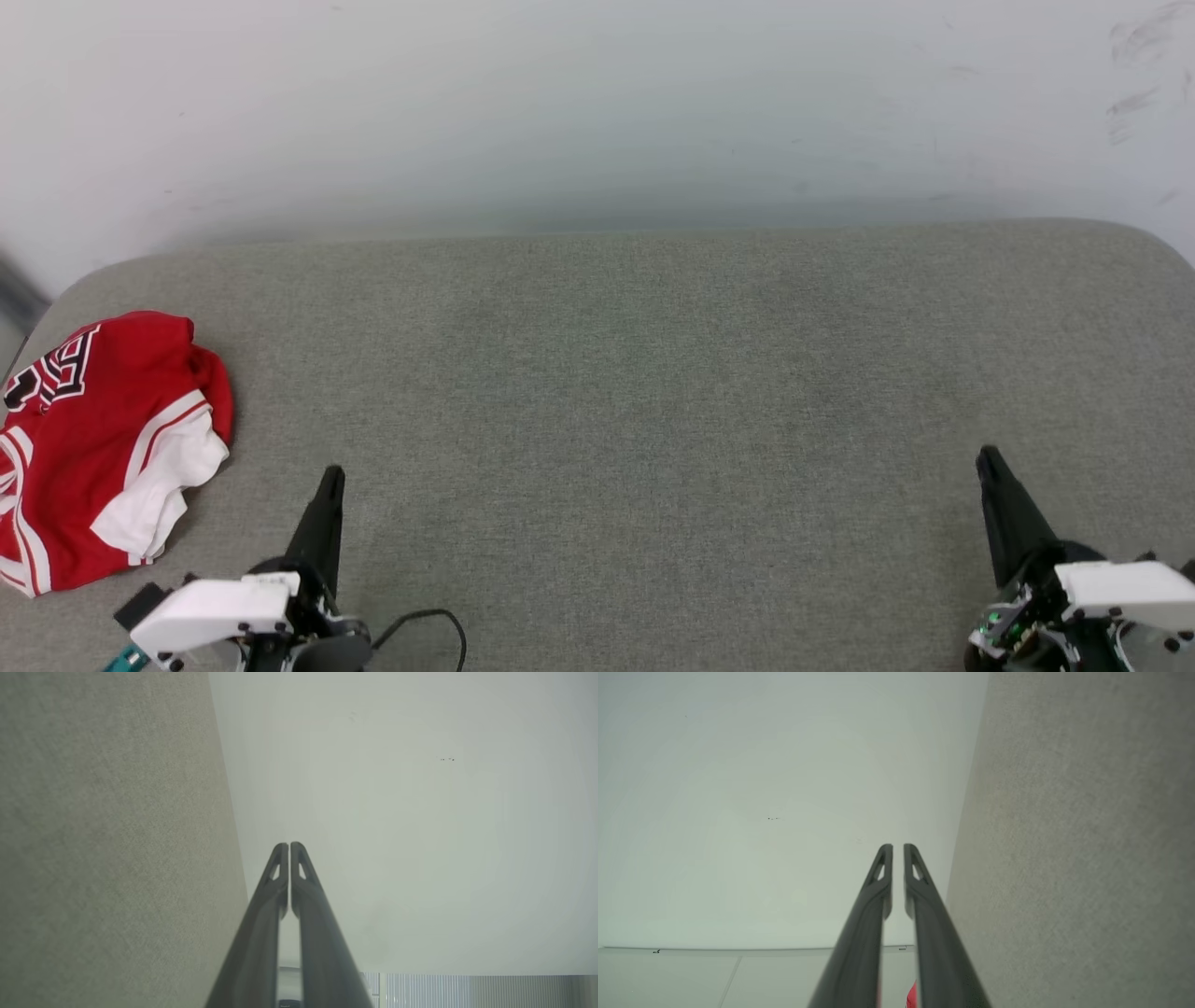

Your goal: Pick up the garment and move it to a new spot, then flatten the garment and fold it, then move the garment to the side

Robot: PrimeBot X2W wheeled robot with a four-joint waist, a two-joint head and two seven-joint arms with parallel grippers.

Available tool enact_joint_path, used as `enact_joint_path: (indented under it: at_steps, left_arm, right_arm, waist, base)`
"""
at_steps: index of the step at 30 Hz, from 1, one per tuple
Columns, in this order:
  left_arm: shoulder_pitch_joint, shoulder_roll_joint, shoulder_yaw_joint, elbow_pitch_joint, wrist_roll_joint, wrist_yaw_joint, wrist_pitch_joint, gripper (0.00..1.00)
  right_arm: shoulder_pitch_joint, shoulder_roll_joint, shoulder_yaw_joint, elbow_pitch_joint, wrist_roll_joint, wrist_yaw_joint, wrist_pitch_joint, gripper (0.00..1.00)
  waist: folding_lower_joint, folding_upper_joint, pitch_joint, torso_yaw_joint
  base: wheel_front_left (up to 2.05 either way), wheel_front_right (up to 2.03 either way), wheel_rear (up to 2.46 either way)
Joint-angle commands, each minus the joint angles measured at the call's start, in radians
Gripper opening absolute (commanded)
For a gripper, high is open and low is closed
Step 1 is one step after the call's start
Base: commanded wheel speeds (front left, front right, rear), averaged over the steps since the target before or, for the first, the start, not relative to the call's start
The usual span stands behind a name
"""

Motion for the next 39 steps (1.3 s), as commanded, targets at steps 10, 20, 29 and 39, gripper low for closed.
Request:
enact_joint_path:
  at_steps: [10, 20, 29, 39]
  left_arm:
    - [0.031, -0.001, -0.003, -0.019, 0.02, 0.0, -0.043, 1.0]
    - [0.055, 0.0, 0.023, -0.033, 0.071, 0.0, -0.089, 1.0]
    - [0.053, 0.0, 0.105, -0.045, 0.206, -0.001, -0.127, 1.0]
    - [0.051, 0.0, 0.16, -0.125, 0.408, 0.0, -0.165, 1.0]
  right_arm:
    - [0.023, 0.001, 0.026, -0.005, -0.043, 0.0, -0.043, 1.0]
    - [0.029, 0.001, 0.041, -0.013, -0.165, 0.0, -0.089, 1.0]
    - [0.026, 0.001, 0.034, -0.032, -0.366, 0.0, -0.127, 1.0]
    - [0.022, 0.001, 0.027, -0.139, -0.65, 0.0, -0.165, 1.0]
  waist:
    - [0.0, 0.0, 0.001, -0.002]
    - [0.0, 0.0, 0.002, -0.003]
    - [0.0, 0.0, 0.003, -0.004]
    - [0.0, 0.0, 0.008, -0.002]
  base:
    - [0.0, 0.0, 0.0]
    - [0.0, 0.0, 0.0]
    - [0.0, 0.0, 0.0]
    - [0.0, 0.0, 0.0]
